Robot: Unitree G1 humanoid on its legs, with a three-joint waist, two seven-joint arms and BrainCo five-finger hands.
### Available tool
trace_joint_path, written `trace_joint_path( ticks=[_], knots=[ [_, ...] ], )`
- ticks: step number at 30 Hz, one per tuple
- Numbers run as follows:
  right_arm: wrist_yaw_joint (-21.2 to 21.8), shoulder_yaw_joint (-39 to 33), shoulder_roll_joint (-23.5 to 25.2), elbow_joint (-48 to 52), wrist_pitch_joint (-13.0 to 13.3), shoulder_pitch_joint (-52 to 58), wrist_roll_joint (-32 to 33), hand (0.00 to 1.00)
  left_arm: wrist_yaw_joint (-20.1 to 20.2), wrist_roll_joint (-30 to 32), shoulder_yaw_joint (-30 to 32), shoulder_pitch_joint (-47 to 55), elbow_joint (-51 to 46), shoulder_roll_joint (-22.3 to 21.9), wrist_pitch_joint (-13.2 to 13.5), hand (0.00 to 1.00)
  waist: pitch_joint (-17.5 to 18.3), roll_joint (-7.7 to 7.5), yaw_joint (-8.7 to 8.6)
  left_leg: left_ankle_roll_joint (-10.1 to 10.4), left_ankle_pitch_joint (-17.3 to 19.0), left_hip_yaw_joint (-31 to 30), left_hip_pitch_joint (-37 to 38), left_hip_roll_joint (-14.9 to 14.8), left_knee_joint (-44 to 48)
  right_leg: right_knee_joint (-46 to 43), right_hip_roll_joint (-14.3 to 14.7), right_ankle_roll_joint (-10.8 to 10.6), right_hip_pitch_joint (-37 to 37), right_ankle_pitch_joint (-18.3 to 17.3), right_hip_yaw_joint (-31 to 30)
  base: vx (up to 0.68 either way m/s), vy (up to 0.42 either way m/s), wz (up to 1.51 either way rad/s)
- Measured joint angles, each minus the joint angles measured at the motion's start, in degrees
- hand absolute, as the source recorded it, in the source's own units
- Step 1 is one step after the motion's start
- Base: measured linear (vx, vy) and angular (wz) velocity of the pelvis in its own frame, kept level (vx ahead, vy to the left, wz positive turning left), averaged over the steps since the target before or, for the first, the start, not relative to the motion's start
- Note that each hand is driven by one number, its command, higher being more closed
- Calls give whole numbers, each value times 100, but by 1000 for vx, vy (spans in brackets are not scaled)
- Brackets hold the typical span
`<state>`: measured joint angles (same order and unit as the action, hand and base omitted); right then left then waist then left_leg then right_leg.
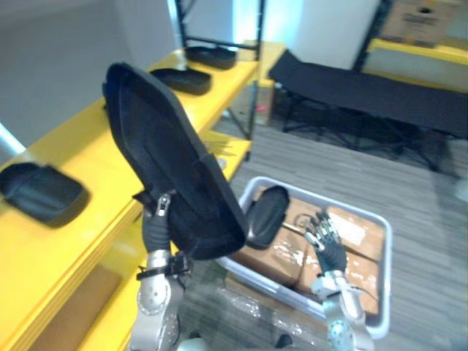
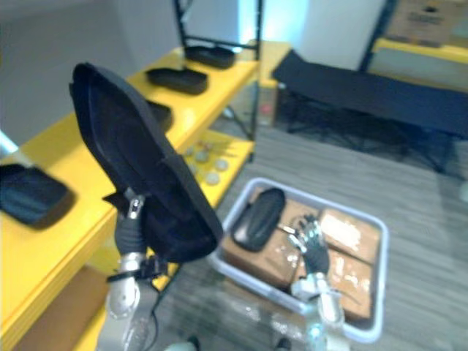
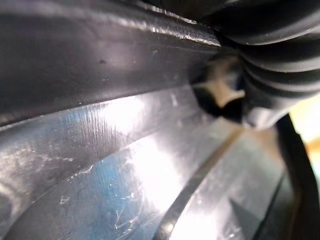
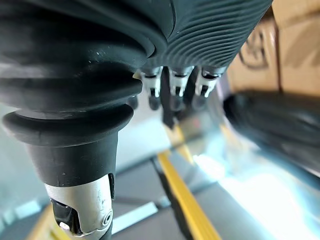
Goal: Walk over and take plastic housings, then place them on the shelf
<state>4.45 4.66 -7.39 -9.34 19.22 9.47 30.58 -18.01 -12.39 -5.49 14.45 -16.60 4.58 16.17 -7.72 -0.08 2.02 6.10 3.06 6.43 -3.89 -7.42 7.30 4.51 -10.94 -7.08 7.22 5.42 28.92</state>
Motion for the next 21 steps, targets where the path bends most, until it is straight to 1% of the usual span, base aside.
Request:
trace_joint_path(
  ticks=[2,4,6,7,8,9,10,12,13,14,15,17,18,20,21],
  knots=[
    [81,192,30,94,66,-147,3,0,-234,29,405,271,-195,-7,4,100,-10,0,110,-3,-146,-168,-6,141,-154,-2,-99,-73,81,38,235,48,55,49],
    [94,287,33,239,77,-195,2,0,-357,125,613,385,-321,-25,4,100,-9,-1,170,-8,-186,-268,3,217,-196,-4,-147,-91,144,24,336,62,44,41],
    [94,395,64,340,108,-308,-17,0,-439,196,950,558,-649,-102,31,100,-14,-7,277,-42,-237,-417,59,350,-296,-72,-259,-144,260,-22,555,82,66,46],
    [61,462,88,341,107,-380,-114,0,-438,215,1114,630,-828,-130,87,100,-19,-26,360,-60,-250,-447,100,411,-355,-123,-328,-174,305,-56,607,80,80,27],
    [39,471,96,341,106,-420,-172,0,-437,214,1186,650,-909,-145,120,100,-17,-36,384,-62,-250,-454,98,437,-374,-152,-359,-184,305,-68,634,72,84,29],
    [-30,571,149,341,84,-548,-344,0,-427,217,1388,702,-1108,-225,240,100,-19,-40,457,-95,-258,-498,91,512,-418,-238,-443,-159,305,-100,730,36,59,24],
    [-85,588,170,341,73,-604,-455,0,-420,219,1493,724,-1223,-284,285,100,-27,-52,511,-112,-262,-514,117,553,-476,-296,-494,-132,304,-118,753,47,80,29],
    [-168,651,206,341,59,-650,-604,0,-377,213,1634,748,-1358,-339,380,100,-49,-89,555,-163,-232,-593,140,624,-519,-440,-588,-116,316,-157,875,55,83,26],
    [-240,706,218,341,30,-661,-706,0,-280,213,1750,773,-1401,-344,480,100,-77,-119,612,-188,-220,-605,202,651,-553,-688,-689,-92,306,-182,921,62,86,25],
    [-317,717,235,341,14,-662,-769,0,-182,208,1830,780,-1401,-352,500,100,-86,-135,667,-214,-204,-612,247,663,-556,-872,-757,-79,279,-190,931,62,91,18],
    [-360,714,246,341,-6,-668,-824,0,-143,208,1869,795,-1402,-352,500,100,-92,-146,687,-241,-187,-620,290,673,-572,-1016,-808,-58,263,-201,932,48,74,13],
    [-464,707,263,344,-20,-717,-946,0,-27,188,2009,822,-1402,-331,500,100,-64,-267,677,-332,-167,-688,297,712,-577,-1450,-949,-13,101,-192,797,71,97,14],
    [-464,707,263,349,-20,-735,-954,0,-16,179,2039,817,-1402,-312,500,100,-64,-296,678,-345,-176,-695,281,712,-585,-1496,-955,10,48,-176,705,100,82,15],
    [-445,574,248,426,-20,-733,-961,0,16,169,2033,758,-1394,-246,498,100,-56,-410,627,-376,-292,-832,273,709,-673,-1708,-942,158,-153,-67,213,136,47,20],
    [-433,486,245,453,-20,-724,-972,0,22,168,2012,710,-1379,-240,498,100,-78,-375,594,-381,-321,-924,255,704,-700,-1813,-936,193,-220,-42,89,120,13,43]
  ],
)
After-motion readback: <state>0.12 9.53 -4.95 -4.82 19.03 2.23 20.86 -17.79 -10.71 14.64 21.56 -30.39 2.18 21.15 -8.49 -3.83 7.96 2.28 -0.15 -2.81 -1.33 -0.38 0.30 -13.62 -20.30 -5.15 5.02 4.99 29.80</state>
